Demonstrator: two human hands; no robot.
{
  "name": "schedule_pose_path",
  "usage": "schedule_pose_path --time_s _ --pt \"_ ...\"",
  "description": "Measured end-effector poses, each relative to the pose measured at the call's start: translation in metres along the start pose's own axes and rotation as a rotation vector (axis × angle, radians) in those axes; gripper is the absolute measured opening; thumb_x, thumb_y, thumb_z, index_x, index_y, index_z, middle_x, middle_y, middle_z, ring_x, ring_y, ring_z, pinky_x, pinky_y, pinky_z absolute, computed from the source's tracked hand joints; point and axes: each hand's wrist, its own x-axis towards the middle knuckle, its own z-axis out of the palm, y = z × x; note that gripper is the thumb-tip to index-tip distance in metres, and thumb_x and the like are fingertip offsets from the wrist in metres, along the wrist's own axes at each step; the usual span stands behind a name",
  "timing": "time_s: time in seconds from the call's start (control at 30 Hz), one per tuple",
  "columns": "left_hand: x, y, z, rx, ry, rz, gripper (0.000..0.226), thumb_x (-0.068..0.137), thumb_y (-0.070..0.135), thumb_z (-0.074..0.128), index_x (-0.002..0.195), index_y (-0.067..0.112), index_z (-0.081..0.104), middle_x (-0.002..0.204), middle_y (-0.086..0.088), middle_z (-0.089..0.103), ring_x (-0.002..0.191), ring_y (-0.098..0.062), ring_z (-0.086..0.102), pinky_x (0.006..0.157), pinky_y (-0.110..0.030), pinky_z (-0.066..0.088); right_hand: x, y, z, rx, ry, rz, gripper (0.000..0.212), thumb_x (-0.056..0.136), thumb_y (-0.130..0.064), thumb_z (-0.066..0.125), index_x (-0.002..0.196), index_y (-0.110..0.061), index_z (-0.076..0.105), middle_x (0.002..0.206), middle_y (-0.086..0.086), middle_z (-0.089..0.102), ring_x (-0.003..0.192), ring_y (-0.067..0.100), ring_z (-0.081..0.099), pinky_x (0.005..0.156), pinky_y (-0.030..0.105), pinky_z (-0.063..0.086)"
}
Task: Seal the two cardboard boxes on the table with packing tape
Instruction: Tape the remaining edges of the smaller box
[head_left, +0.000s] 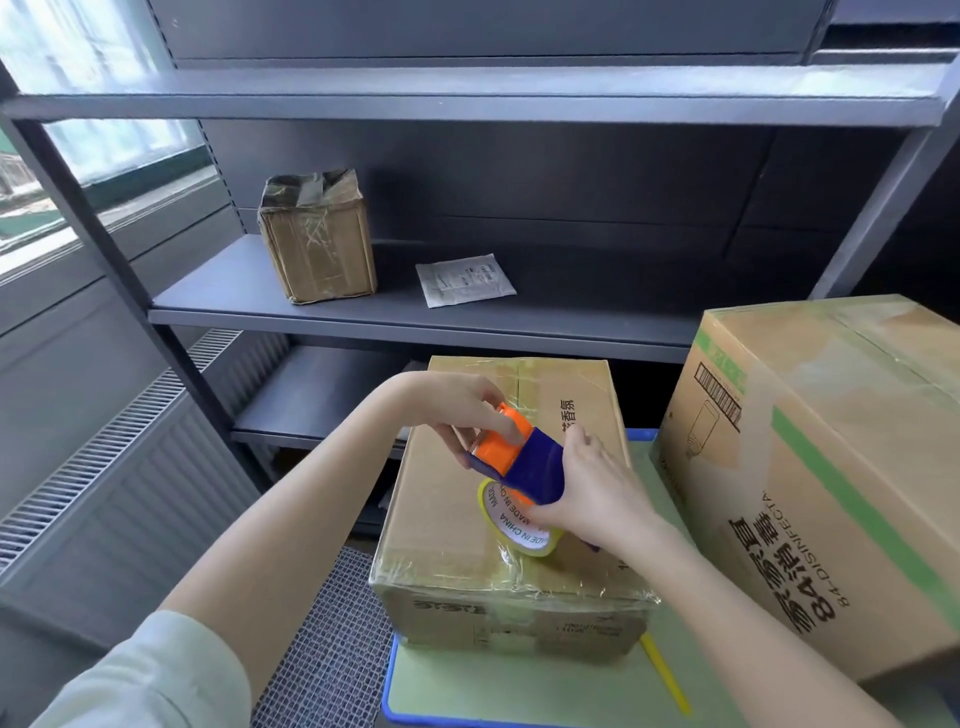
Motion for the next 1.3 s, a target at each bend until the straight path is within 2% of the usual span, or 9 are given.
schedule_pose_path --time_s 0.1,0.23,0.43,0.57,0.73,0.83,1.03,1.2,1.3 --pt "0.004 -0.002 -0.001 -0.017 0.000 0.000 0.032 0.082 0.032 0.069 0.107 0.017 0.055 0.098 -0.005 0.063 0.074 -0.020 0.071 0.057 -0.027 0.056 0.007 0.004 -0.008 -0.027 -0.066 -0.034 0.057 0.066 -0.040 0.074 0.093 -0.020 0.028 0.083 -0.008 0.050 0.072 0.016 0.053 0.048 0.025 0.037" --pt "0.002 -0.006 -0.006 -0.044 -0.052 -0.039 0.030 0.083 0.035 0.068 0.103 0.013 0.058 0.098 -0.011 0.067 0.078 -0.024 0.071 0.058 -0.029 0.058 0.013 0.007 -0.011 0.264 -0.243 -0.019 0.062 0.064 -0.036 0.078 0.108 -0.022 0.036 0.095 -0.007 0.055 0.083 0.012 0.058 0.069 0.034 0.056" --pt "0.000 -0.022 -0.006 -0.265 0.001 -0.060 0.036 0.091 0.046 0.052 0.101 0.011 0.058 0.086 -0.013 0.070 0.069 -0.025 0.070 0.063 -0.032 0.059 0.020 0.009 -0.009 0.397 -0.281 -0.062 0.045 0.065 -0.029 0.080 0.099 -0.022 0.051 0.093 -0.004 0.061 0.081 0.012 0.061 0.068 0.028 0.053" --pt "-0.003 -0.042 0.003 -0.549 0.099 -0.055 0.026 0.097 0.027 0.039 0.104 0.008 0.056 0.087 -0.016 0.068 0.071 -0.025 0.067 0.059 -0.033 0.058 0.023 0.013 -0.015 0.533 -0.358 -0.046 0.046 0.064 -0.042 0.082 0.097 -0.028 0.053 0.091 -0.011 0.063 0.077 0.004 0.063 0.059 0.013 0.049" --pt "-0.007 -0.034 0.010 -0.385 0.193 -0.026 0.022 0.100 0.021 0.037 0.114 0.010 0.050 0.097 -0.011 0.061 0.081 -0.023 0.065 0.061 -0.030 0.056 0.023 0.009 -0.011 0.627 -0.502 -0.076 0.032 0.071 -0.037 0.078 0.091 -0.028 0.055 0.085 -0.012 0.066 0.074 0.005 0.066 0.061 0.016 0.051" --pt "-0.010 -0.021 0.008 -0.103 0.215 -0.012 0.026 0.101 0.017 0.034 0.124 0.013 0.045 0.105 -0.006 0.054 0.092 -0.021 0.062 0.071 -0.032 0.054 0.022 0.008 -0.005 0.680 -0.477 -0.073 0.029 0.072 -0.028 0.079 0.090 -0.025 0.056 0.082 -0.009 0.067 0.072 0.006 0.065 0.062 0.018 0.051" --pt "-0.008 -0.022 0.011 0.031 0.398 0.063 0.038 0.100 0.035 0.034 0.131 0.019 0.049 0.106 -0.004 0.059 0.083 -0.014 0.056 0.061 -0.021 0.049 0.021 0.012 0.005 0.757 -0.372 -0.077 0.034 0.070 -0.019 0.080 0.094 -0.021 0.057 0.082 -0.005 0.067 0.072 0.009 0.065 0.061 0.018 0.051" --pt "0.000 -0.048 0.037 -0.248 0.916 0.211 0.030 0.097 0.038 0.039 0.112 0.021 0.059 0.093 0.018 0.055 0.086 -0.001 0.052 0.077 -0.027 0.038 0.026 0.012 0.012 0.987 -0.260 -0.022 0.031 0.066 -0.023 0.080 0.088 -0.022 0.059 0.073 -0.011 0.068 0.065 0.002 0.063 0.056 0.014 0.047" --pt "0.003 -0.069 0.049 -0.439 0.857 0.050 0.035 0.092 0.041 0.049 0.115 0.015 0.055 0.103 0.004 0.060 0.087 -0.010 0.054 0.081 -0.035 0.047 0.026 0.015 0.009 1.140 -0.204 -0.010 0.037 0.059 -0.035 0.078 0.087 -0.020 0.060 0.070 -0.014 0.066 0.065 0.001 0.061 0.056 0.012 0.046"
